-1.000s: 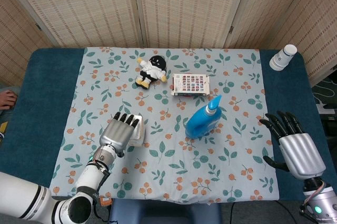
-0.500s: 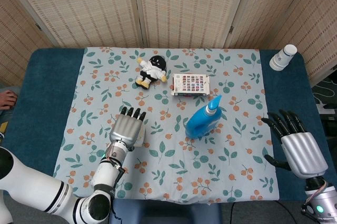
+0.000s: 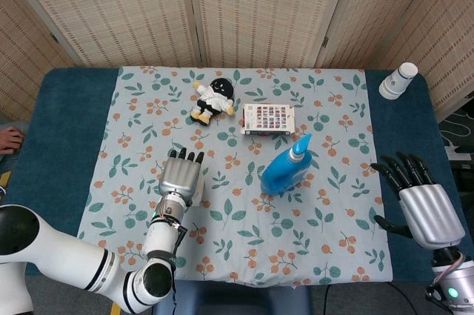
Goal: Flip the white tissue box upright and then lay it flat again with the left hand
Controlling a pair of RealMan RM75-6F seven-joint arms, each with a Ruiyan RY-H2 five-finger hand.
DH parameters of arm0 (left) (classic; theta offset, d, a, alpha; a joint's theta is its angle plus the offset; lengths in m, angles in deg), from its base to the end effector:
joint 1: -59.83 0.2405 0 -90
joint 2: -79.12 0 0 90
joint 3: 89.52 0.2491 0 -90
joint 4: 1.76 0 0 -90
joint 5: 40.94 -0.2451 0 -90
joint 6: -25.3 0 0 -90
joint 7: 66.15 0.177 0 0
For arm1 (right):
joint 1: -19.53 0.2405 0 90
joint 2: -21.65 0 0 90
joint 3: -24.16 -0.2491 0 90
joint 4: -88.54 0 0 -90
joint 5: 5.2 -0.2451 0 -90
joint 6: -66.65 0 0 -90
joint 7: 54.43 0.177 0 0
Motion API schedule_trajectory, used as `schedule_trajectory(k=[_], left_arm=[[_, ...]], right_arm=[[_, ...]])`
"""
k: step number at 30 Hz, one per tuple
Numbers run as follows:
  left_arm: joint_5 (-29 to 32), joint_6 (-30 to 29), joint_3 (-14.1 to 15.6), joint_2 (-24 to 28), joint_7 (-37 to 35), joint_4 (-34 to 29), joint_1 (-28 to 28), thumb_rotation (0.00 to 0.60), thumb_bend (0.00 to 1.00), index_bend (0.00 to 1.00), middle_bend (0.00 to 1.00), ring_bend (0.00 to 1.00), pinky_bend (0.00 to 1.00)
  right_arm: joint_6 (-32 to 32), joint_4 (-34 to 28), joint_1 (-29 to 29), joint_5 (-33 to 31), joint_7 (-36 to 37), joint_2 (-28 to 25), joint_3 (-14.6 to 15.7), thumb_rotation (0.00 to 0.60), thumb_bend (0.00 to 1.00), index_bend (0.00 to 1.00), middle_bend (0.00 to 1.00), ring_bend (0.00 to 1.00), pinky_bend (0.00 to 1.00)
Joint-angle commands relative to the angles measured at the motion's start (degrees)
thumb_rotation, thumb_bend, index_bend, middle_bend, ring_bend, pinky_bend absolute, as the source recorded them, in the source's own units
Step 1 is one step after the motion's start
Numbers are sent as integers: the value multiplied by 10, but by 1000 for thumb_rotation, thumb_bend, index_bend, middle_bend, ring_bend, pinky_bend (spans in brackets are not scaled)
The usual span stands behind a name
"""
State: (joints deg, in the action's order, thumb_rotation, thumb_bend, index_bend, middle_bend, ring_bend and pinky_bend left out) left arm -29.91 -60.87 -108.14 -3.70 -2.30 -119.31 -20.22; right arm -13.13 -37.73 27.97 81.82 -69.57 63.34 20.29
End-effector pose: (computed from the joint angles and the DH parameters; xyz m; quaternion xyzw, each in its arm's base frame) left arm 0.0101 0.3262 -0.0243 -0.7578 -0.3801 -0.1425 0.5109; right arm -0.1929 -0.2197 0.1661 0.6586 -0.3542 0.3766 0.5467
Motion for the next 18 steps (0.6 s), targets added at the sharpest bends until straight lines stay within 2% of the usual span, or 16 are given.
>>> schedule_trajectory(k=[1, 7, 18], left_arm=[[1, 0, -1, -4, 4, 3, 3, 600, 150, 2, 118, 16, 122], [-39, -7, 8, -16, 2, 10, 12, 600, 152, 27, 142, 42, 148], [-50, -2, 5, -35, 6, 35, 31, 600, 168, 85, 197, 94, 151]], right_arm=[[0, 0, 0, -1, 1, -1, 0, 600, 115, 174, 107, 0, 63], [2, -3, 0, -1, -2, -2, 1, 600, 115, 174, 107, 0, 63], [-1, -2, -1, -5, -4, -2, -1, 600, 116, 174, 107, 0, 63]])
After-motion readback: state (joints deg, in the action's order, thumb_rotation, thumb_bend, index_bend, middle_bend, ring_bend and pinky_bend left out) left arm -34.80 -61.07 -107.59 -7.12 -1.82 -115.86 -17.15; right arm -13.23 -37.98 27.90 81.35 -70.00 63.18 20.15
